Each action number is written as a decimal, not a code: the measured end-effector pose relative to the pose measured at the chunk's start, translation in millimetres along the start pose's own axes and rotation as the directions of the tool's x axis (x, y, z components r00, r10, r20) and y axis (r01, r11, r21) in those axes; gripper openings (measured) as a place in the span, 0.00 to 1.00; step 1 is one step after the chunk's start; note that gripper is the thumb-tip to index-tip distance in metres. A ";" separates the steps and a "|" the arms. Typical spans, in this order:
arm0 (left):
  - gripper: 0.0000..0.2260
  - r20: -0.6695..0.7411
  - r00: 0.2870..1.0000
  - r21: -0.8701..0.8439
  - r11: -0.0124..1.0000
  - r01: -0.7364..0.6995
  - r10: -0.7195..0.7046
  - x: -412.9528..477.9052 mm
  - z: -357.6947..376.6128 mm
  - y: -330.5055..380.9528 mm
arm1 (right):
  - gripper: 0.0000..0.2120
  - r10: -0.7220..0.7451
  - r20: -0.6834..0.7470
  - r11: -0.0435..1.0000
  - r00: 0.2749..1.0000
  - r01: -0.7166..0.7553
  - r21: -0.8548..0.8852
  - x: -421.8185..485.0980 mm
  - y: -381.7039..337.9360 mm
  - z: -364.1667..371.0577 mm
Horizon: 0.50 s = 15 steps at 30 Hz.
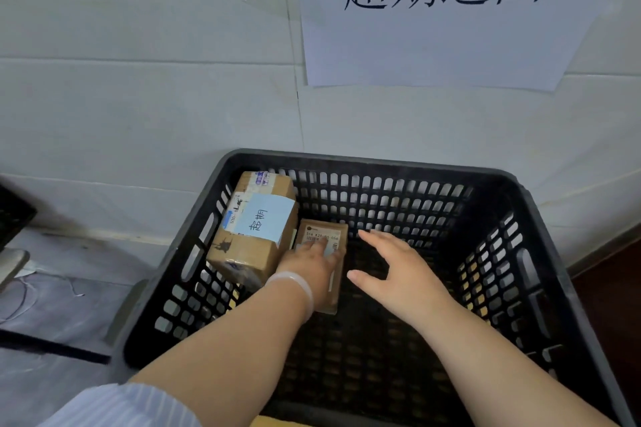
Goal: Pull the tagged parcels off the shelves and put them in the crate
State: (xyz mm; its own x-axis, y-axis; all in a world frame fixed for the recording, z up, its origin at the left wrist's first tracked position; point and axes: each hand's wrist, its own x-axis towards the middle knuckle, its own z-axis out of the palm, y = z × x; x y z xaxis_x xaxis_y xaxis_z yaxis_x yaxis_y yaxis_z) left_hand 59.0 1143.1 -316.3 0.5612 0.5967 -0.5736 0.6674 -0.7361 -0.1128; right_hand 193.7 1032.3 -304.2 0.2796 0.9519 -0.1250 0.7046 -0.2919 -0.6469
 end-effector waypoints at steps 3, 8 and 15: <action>0.37 -0.132 0.991 -0.109 0.994 -0.023 0.009 -24.1 -14.9 -0.5 | 0.38 -0.056 -0.016 0.983 0.998 0.052 -0.175 -3.9 -3.0 -7.0; 0.35 -0.399 0.916 -0.177 0.977 -0.114 0.035 -78.8 -27.4 -4.5 | 0.41 -0.158 -0.049 0.938 0.986 0.134 -0.321 -15.5 -16.1 -20.0; 0.35 -0.652 0.717 -0.239 0.965 0.112 -0.245 -171.6 3.2 -14.1 | 0.43 -0.421 -0.017 0.857 0.907 0.391 -0.336 -53.3 -64.1 -25.6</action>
State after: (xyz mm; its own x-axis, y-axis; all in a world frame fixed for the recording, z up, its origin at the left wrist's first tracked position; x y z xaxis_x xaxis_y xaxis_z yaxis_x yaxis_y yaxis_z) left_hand -48.3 1050.0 -218.9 0.5584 0.8167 0.1454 0.8236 -0.5668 0.0207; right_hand 150.3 997.9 -236.8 -0.0318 0.9847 0.1713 0.9321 0.0910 -0.3504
